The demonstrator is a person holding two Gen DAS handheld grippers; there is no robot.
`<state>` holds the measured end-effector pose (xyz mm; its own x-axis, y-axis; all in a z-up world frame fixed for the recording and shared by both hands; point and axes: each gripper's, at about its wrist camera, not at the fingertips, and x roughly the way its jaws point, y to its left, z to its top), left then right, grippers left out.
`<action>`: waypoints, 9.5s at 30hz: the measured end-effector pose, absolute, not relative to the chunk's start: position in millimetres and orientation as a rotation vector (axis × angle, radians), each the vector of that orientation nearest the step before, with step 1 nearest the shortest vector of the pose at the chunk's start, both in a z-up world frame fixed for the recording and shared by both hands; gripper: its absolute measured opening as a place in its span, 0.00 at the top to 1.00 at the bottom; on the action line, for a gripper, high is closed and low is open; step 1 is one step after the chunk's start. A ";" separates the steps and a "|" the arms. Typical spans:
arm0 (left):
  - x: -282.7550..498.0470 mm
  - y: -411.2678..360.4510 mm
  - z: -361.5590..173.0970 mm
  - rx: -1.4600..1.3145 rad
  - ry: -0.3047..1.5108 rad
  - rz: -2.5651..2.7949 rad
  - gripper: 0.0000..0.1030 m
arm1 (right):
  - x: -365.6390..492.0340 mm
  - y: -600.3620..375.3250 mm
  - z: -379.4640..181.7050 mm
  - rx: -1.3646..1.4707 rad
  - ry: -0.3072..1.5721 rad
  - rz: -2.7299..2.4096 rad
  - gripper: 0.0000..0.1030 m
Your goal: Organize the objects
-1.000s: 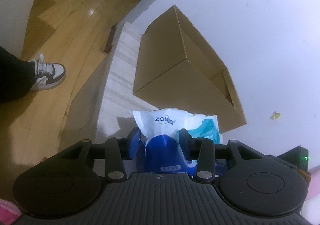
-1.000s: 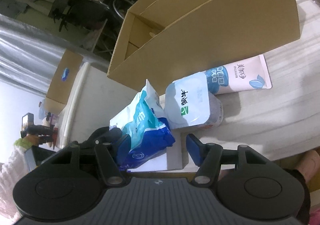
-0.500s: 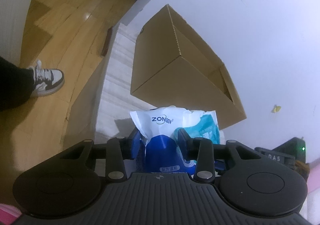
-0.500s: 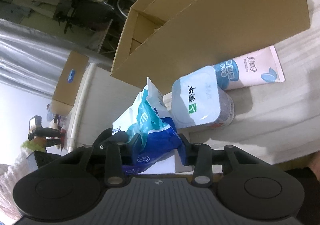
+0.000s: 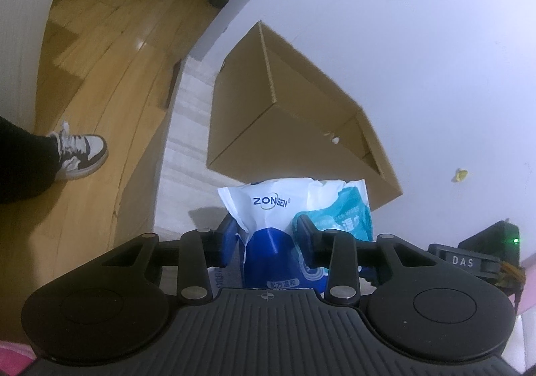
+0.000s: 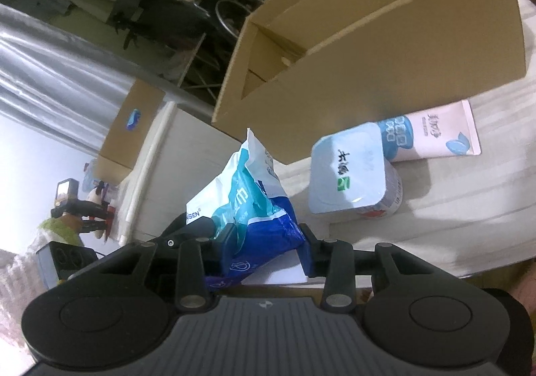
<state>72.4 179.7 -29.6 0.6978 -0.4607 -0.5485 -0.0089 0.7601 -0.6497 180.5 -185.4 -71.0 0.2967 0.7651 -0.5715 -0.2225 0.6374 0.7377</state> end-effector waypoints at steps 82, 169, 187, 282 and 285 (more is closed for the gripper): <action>310.8 60.2 38.4 0.016 0.820 -0.078 0.61 | 418.8 -134.4 -47.3 0.305 1.097 0.402 0.46; 109.4 102.9 -68.5 -0.400 0.872 -0.019 0.29 | 193.1 -149.2 -80.6 0.336 1.338 0.670 0.45; 99.1 109.4 -54.4 -0.248 0.842 -0.052 0.36 | 201.4 -121.2 -83.4 0.367 1.343 0.680 0.37; 74.9 85.0 -39.5 0.003 0.748 -0.067 0.33 | 163.0 -91.8 -58.1 0.187 1.116 0.806 0.44; 75.0 83.5 -23.6 0.013 0.726 -0.060 0.33 | 160.6 -96.1 -43.7 0.209 1.086 0.821 0.44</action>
<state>75.0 83.5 -23.6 0.7460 -0.0506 -0.6640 0.0597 0.9982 -0.0090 160.6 -96.1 -43.7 0.2108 0.6818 -0.7005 -0.4885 0.6942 0.5286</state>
